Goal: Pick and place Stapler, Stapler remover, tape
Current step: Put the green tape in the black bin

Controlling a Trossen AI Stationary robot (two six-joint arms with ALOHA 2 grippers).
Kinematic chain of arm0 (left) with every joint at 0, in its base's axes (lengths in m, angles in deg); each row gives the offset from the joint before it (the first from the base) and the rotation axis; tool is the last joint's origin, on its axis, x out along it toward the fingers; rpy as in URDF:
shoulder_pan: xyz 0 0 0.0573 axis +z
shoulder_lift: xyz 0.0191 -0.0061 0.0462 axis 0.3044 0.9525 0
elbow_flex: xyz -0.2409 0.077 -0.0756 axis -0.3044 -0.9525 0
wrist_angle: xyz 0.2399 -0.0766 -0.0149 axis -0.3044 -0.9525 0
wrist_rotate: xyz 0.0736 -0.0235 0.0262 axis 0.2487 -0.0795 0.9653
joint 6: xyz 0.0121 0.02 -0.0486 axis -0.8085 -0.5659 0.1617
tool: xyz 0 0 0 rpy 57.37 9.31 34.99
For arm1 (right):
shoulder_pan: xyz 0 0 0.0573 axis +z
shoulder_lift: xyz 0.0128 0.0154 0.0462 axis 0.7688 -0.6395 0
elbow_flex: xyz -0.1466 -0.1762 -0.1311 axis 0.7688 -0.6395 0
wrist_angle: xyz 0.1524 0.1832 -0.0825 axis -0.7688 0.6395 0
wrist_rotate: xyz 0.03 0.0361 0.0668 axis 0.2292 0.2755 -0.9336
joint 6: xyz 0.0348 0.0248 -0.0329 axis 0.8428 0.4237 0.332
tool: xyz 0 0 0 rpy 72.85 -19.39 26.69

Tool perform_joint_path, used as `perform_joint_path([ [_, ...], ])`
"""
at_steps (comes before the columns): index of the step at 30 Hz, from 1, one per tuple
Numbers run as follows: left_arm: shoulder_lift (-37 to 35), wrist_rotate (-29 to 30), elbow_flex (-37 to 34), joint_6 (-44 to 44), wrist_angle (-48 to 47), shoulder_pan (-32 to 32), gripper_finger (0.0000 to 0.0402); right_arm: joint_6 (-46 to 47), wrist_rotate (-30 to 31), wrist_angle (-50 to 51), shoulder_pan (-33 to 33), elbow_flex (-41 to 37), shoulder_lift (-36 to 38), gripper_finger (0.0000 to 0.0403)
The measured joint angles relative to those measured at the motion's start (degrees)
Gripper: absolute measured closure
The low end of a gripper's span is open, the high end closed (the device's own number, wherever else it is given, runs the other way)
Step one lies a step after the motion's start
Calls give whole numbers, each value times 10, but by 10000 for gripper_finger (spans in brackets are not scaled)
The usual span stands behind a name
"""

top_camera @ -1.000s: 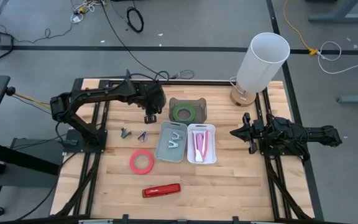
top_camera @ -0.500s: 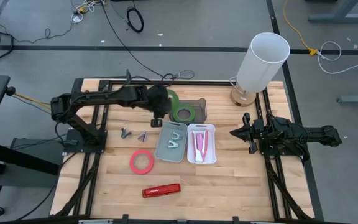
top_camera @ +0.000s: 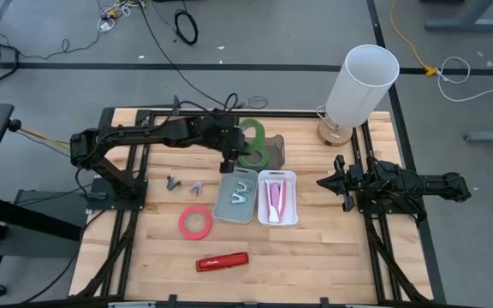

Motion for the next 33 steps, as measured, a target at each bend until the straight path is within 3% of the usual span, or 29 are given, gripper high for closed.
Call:
perform_joint_path([
  [33,101,-35,0,35,52,18,289,0,0,0,0,0,0,399],
])
